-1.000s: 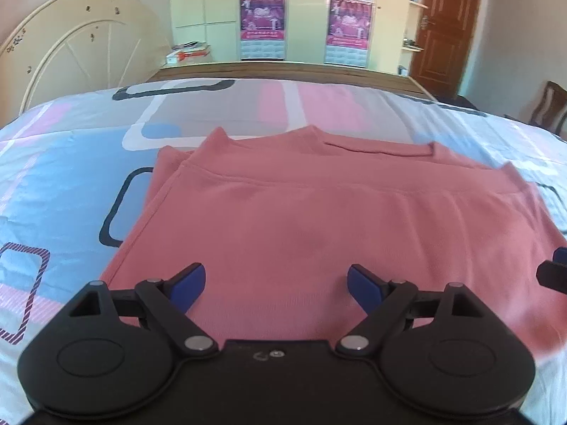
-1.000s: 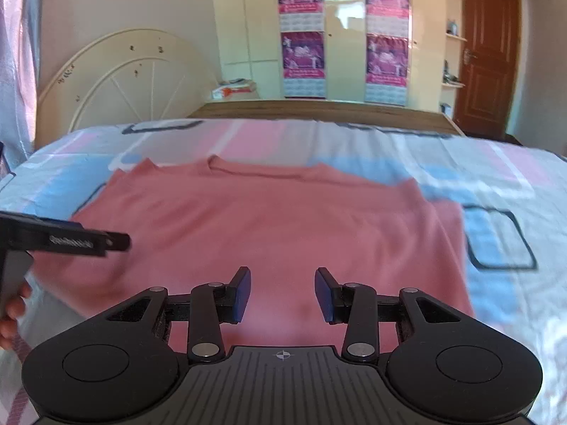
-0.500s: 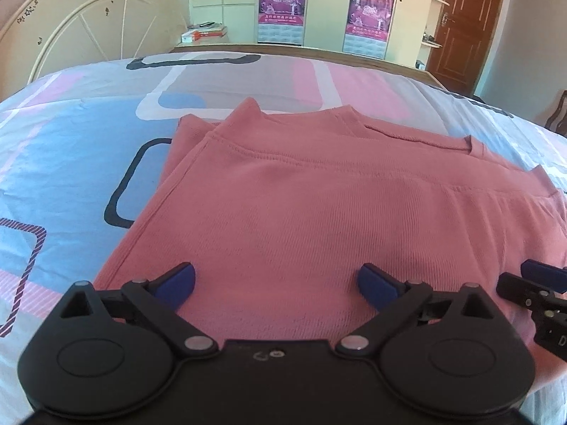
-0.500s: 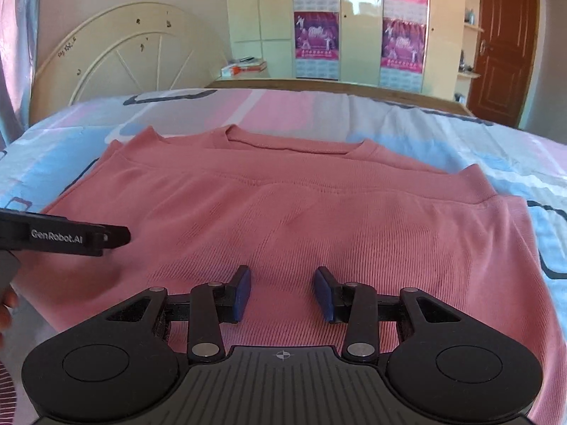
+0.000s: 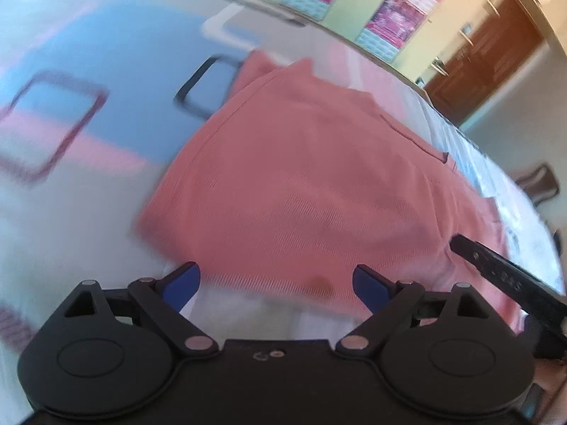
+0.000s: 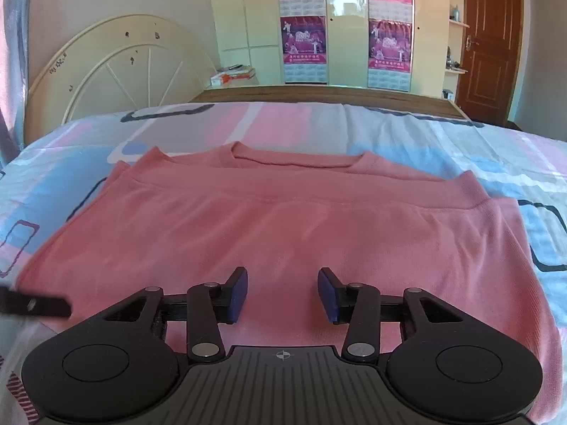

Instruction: Fold small clothes

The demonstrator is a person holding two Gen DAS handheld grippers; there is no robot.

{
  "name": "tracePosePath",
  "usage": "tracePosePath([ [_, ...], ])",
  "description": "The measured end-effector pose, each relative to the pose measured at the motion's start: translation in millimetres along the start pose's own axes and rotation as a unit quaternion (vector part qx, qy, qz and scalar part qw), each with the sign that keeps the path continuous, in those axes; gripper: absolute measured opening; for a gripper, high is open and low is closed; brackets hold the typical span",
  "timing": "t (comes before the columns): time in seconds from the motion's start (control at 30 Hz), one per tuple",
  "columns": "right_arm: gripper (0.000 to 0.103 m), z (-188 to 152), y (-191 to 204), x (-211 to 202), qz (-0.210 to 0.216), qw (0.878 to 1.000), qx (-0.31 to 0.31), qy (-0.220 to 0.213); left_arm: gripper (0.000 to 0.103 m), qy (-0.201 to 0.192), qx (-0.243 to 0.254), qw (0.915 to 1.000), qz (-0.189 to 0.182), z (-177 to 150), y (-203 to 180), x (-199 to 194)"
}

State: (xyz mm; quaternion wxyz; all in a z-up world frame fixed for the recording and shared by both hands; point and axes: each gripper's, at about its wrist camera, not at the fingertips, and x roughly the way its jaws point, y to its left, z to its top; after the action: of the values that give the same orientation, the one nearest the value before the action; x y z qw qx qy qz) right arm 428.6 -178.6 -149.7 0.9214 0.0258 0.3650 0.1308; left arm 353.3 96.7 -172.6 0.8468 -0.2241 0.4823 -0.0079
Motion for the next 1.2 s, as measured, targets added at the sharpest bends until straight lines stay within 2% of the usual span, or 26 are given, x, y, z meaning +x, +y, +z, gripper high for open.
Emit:
tracePosePath([
  [0.03, 0.045, 0.5, 1.5, 0.3, 0.0, 1.0, 0.001, 0.0, 0.092, 0.003, -0.022, 0.9997, -0.012, -3.7, 6.8, -0.6],
  [0.17, 0.045, 0.5, 6.2, 1.1, 0.001, 1.0, 0.004, 0.001, 0.095, -0.018, -0.06, 0.9974, -0.037, -8.5, 16.8, -1.5],
  [0.23, 0.045, 0.4, 8.0, 2.1, 0.0, 1.0, 0.002, 0.002, 0.102, -0.027, -0.079, 0.9949, -0.055, -6.7, 19.5, 1.5],
  [0.4, 0.046, 0.5, 8.9, 7.3, -0.004, 1.0, 0.002, 0.005, 0.101, -0.082, -0.098, 0.9872, -0.096, 4.7, 23.1, 22.2],
  [0.5, 0.046, 2.2, 9.5, 10.2, -0.008, 1.0, -0.002, 0.004, 0.08, -0.111, -0.119, 0.9808, -0.108, 13.3, 26.1, 32.4],
  [0.53, 0.046, 3.1, 9.6, 11.0, -0.011, 1.0, -0.004, 0.003, 0.067, -0.118, -0.13, 0.978, -0.114, 15.8, 28.6, 36.4],
  [0.57, 0.046, 4.2, 9.4, 12.1, -0.013, 1.0, -0.005, 0.002, 0.06, -0.12, -0.139, 0.976, -0.118, 18.2, 30.7, 40.4],
  [0.63, 0.046, 6.5, 9.0, 14.5, -0.019, 1.0, -0.007, -0.001, 0.033, -0.12, -0.153, 0.9735, -0.121, 24.5, 34.0, 50.3],
  [0.7, 0.046, 8.7, 8.5, 17.2, -0.026, 1.0, -0.007, -0.003, 0.017, -0.112, -0.159, 0.9734, -0.121, 27.2, 37.2, 57.7],
  [0.77, 0.046, 8.4, 9.6, 22.7, -0.033, 0.999, -0.014, 0.005, 0.016, -0.111, -0.172, 0.9707, -0.126, 26.6, 41.8, 58.1],
  [0.83, 0.047, 3.3, 7.0, 32.9, -0.031, 0.999, -0.012, 0.024, 0.015, -0.111, -0.17, 0.9715, -0.123, 28.0, 40.7, 56.8],
  [0.9, 0.047, 1.6, 2.4, 34.4, -0.024, 0.999, 0.003, 0.02, 0.015, -0.112, -0.167, 0.9721, -0.121, 28.8, 38.8, 54.1],
  [1.0, 0.048, 2.0, 6.4, 34.4, -0.028, 0.999, -0.022, 0.021, 0.013, -0.118, -0.152, 0.9746, -0.115, 30.9, 30.9, 47.8],
  [1.2, 0.053, 1.1, -1.1, 33.4, -0.004, 1.0, -0.016, 0.017, 0.012, -0.155, -0.082, 0.9804, -0.089, 37.7, -4.7, 26.1],
])
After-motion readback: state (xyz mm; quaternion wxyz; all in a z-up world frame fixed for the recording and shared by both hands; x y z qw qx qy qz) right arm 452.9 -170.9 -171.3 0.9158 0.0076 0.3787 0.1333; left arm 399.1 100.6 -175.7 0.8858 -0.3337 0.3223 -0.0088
